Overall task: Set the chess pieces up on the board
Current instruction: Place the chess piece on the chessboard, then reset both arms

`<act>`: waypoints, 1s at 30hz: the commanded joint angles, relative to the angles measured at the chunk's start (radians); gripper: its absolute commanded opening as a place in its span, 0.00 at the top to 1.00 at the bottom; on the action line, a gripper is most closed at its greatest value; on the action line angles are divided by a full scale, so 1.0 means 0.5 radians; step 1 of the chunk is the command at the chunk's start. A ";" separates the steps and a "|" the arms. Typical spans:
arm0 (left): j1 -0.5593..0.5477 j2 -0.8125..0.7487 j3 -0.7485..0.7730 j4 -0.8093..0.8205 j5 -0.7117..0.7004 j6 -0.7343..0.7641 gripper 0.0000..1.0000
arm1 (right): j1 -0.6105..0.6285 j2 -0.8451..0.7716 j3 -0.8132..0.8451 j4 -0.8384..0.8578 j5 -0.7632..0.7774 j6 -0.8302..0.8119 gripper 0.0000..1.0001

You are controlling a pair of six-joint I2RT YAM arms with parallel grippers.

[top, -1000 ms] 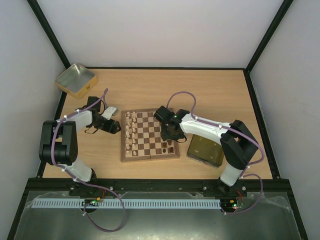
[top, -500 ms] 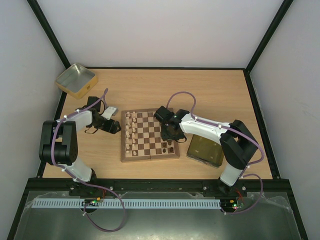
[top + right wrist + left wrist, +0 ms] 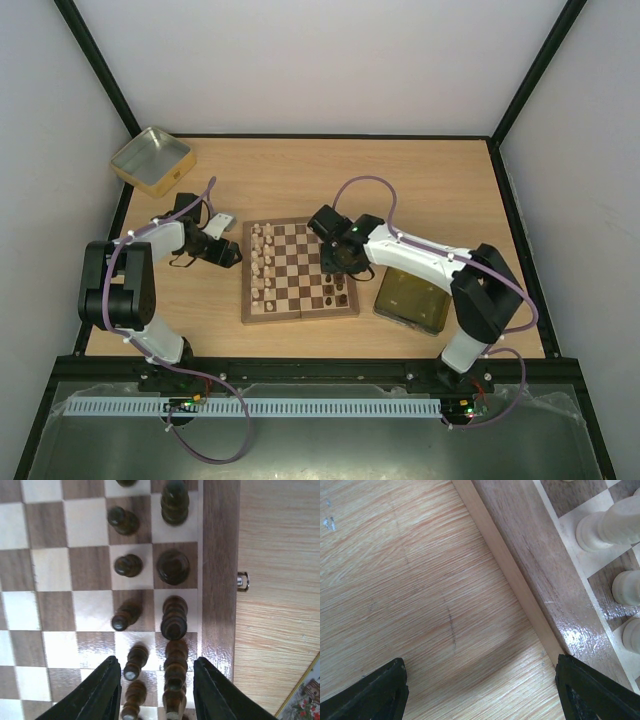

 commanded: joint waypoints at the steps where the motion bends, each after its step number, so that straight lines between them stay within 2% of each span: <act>1: 0.006 -0.002 -0.039 -0.045 -0.019 0.003 0.19 | 0.016 -0.115 0.102 -0.057 0.081 0.006 0.62; 9: 0.025 -0.169 -0.010 -0.076 -0.245 0.004 0.19 | 0.017 -0.312 0.104 -0.172 0.255 0.008 0.61; 17: 0.079 -0.550 0.226 -0.509 -0.386 0.163 0.17 | 0.015 -0.747 -0.108 -0.235 0.415 0.040 0.61; 21: 0.045 -0.819 0.391 -0.814 -0.145 0.227 0.13 | 0.036 -0.941 -0.221 -0.240 0.424 0.033 0.46; 27: -0.229 -1.181 0.558 -1.128 0.224 0.315 0.04 | 0.155 -1.219 -0.343 -0.225 0.439 0.053 0.43; 30: -0.402 -1.327 0.574 -1.157 0.281 0.236 0.01 | 0.192 -1.334 -0.384 -0.206 0.356 0.051 0.43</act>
